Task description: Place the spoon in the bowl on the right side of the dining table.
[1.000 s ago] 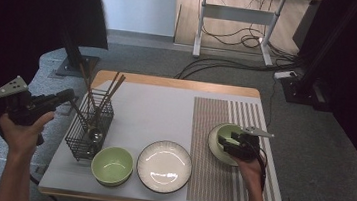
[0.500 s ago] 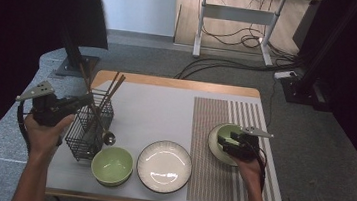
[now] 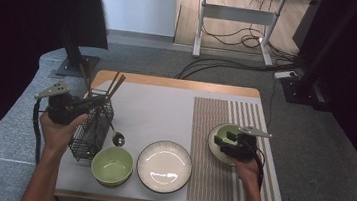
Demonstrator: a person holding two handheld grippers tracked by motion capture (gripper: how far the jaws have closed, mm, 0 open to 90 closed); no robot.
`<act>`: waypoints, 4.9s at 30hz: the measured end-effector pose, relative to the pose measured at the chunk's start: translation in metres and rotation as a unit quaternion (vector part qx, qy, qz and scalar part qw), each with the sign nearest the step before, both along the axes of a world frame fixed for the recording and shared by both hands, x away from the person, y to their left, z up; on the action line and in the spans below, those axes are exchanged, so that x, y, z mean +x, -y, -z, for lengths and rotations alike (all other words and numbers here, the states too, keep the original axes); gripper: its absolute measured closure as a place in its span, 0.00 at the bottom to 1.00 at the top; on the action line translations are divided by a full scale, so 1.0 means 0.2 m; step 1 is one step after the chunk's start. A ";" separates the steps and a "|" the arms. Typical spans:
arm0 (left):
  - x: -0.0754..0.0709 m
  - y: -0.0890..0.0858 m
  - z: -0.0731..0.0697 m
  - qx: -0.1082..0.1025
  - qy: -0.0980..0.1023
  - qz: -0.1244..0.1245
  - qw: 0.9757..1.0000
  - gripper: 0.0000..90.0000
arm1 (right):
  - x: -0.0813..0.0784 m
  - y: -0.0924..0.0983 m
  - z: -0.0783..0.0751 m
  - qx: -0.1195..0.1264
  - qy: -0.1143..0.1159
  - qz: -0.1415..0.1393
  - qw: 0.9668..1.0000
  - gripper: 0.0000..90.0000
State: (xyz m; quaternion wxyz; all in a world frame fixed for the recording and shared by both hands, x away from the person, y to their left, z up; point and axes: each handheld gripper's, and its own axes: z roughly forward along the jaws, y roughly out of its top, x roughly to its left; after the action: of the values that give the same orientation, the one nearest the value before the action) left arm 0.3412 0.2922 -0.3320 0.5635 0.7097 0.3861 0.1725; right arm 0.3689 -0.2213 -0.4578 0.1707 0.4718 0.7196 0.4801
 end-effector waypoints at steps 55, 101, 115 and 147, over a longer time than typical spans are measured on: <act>0.08 0.31 0.05 0.011 -0.014 0.063 0.998 1.00 | -0.03 -0.17 -0.03 -0.004 -0.006 -0.087 0.996 0.46; 0.10 0.54 0.15 0.037 -0.036 0.104 0.993 1.00 | -0.05 -0.41 -0.04 0.003 -0.001 -0.181 0.984 0.47; 0.10 0.56 0.15 0.028 -0.040 0.113 0.992 1.00 | -0.04 -0.55 -0.06 0.003 0.001 -0.217 0.976 0.49; 0.10 0.65 0.16 0.048 -0.039 0.122 0.991 1.00 | -0.04 -0.64 -0.06 0.003 0.003 -0.238 0.971 0.50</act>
State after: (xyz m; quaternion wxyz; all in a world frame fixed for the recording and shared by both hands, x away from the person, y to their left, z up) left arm 0.3602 0.1620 -0.3642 0.5302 0.7839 0.3095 0.0933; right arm 0.3604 -0.0934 -0.4453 0.0526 0.2862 0.8091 0.5106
